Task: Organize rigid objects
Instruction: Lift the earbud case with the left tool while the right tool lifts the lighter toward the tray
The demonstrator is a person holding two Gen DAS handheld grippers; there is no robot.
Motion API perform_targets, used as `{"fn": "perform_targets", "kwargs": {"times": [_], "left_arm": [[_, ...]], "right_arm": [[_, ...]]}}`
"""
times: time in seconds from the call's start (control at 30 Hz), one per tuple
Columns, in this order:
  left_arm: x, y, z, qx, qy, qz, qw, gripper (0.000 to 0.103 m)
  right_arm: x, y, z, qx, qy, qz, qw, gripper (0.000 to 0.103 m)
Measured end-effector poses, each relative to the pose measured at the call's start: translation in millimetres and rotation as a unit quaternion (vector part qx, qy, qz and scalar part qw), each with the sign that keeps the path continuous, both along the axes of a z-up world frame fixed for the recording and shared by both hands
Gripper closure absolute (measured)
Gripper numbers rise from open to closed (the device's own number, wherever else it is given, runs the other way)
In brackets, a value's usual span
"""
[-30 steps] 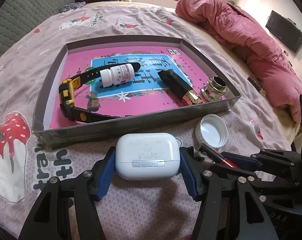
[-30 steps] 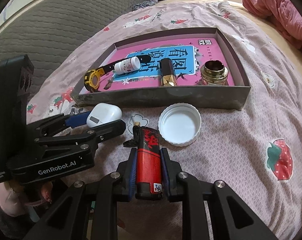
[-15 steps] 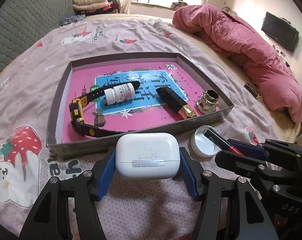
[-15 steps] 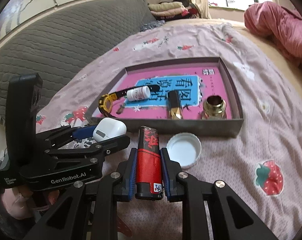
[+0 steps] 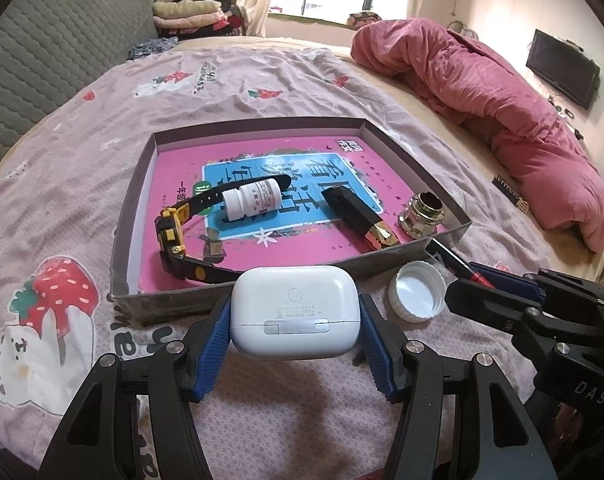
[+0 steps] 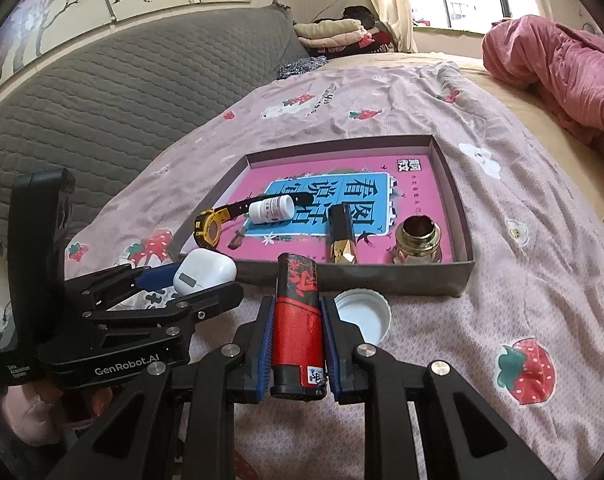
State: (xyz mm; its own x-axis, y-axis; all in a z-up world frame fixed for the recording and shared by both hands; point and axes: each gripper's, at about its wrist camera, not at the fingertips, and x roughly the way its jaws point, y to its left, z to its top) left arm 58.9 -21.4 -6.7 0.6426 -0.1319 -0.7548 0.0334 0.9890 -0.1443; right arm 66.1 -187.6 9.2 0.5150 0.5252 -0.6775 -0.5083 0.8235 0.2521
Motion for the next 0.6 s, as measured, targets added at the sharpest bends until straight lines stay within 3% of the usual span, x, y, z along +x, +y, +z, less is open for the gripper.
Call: {"fn": "perform_targets", "kwargs": {"times": [0.6], "left_arm": [[11.8,16.1,9.3,-0.006,-0.026,0.023,0.9994,0.041]], "right_arm": [[12.0,-2.2,7.8,0.005,-0.024,-0.011,1.0,0.081]]}}
